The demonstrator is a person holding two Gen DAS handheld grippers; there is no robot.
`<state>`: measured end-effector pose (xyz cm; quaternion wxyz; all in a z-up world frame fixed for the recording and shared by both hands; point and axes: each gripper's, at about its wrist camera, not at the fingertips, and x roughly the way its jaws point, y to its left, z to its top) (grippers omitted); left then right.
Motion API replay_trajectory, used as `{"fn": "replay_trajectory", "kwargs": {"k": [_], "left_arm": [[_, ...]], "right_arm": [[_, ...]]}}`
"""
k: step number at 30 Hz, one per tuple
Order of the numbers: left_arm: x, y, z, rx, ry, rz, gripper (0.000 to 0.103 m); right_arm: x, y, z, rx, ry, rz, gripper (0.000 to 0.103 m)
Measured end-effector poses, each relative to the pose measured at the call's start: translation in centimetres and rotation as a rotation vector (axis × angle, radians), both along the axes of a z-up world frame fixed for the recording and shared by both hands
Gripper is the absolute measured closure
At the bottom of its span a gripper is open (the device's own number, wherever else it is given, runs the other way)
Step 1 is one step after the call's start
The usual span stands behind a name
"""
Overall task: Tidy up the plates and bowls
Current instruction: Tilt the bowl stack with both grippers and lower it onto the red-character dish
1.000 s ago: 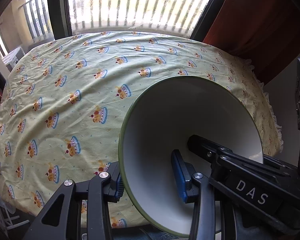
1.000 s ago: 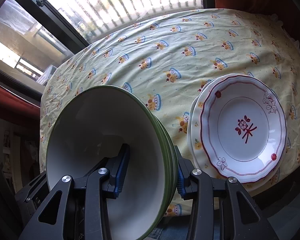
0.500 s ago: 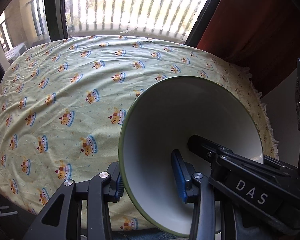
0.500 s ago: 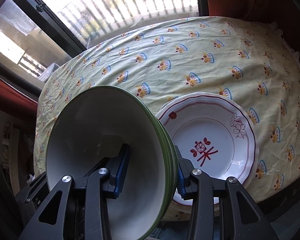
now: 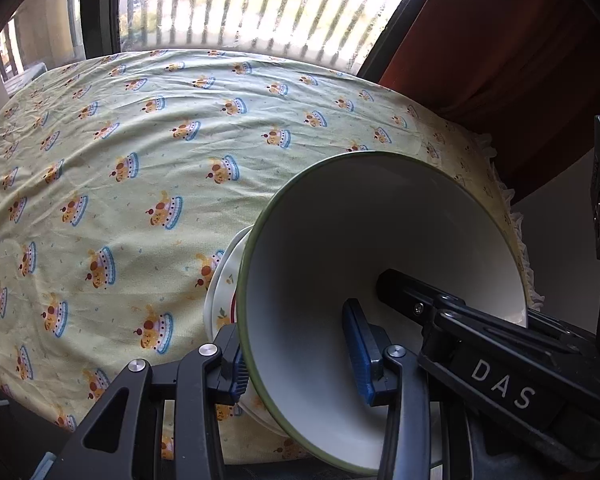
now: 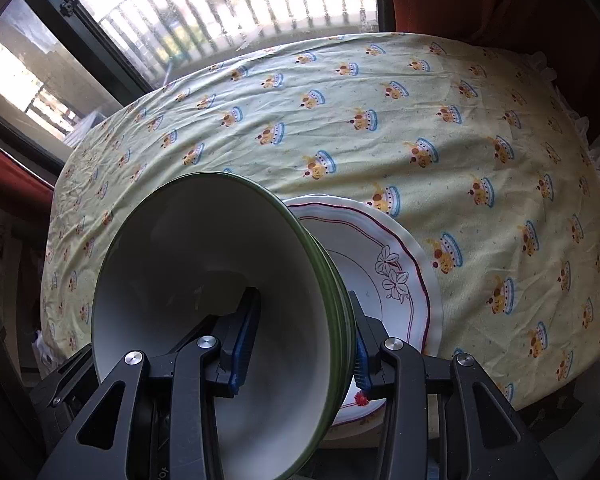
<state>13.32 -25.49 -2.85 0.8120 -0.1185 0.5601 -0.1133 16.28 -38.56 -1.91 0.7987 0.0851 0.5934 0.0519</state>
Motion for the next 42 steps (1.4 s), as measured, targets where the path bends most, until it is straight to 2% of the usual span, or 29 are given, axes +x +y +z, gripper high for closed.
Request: {"fn": "replay_trajectory", "kwargs": {"k": [11, 14, 25, 34, 38, 42], "left_arm": [[0.2, -1.4, -2.5, -0.012, 0.083, 0.022, 0.063], [0.5, -1.6, -2.5, 0.001, 0.071, 0.024, 0.063], [1.5, -2.3, -2.5, 0.039, 0.062, 0.021, 0.062], [0.6, -4.0, -2.0, 0.14, 0.042, -0.026, 0.062], [0.4, -4.2, -2.0, 0.158, 0.036, -0.008, 0.061], [-0.1, -4.8, -1.9, 0.213, 0.01, -0.015, 0.058]], "right_arm": [[0.4, -1.5, -2.5, -0.029, 0.081, 0.02, 0.058], [0.7, -1.7, -3.0, -0.025, 0.091, 0.022, 0.058], [2.0, -2.4, -3.2, 0.004, 0.064, 0.022, 0.059], [0.5, -3.9, -3.5, 0.044, 0.033, -0.022, 0.059], [0.1, -3.4, -2.8, -0.022, -0.038, 0.006, 0.059], [0.0, -3.8, -3.0, -0.005, -0.039, 0.002, 0.059]]}}
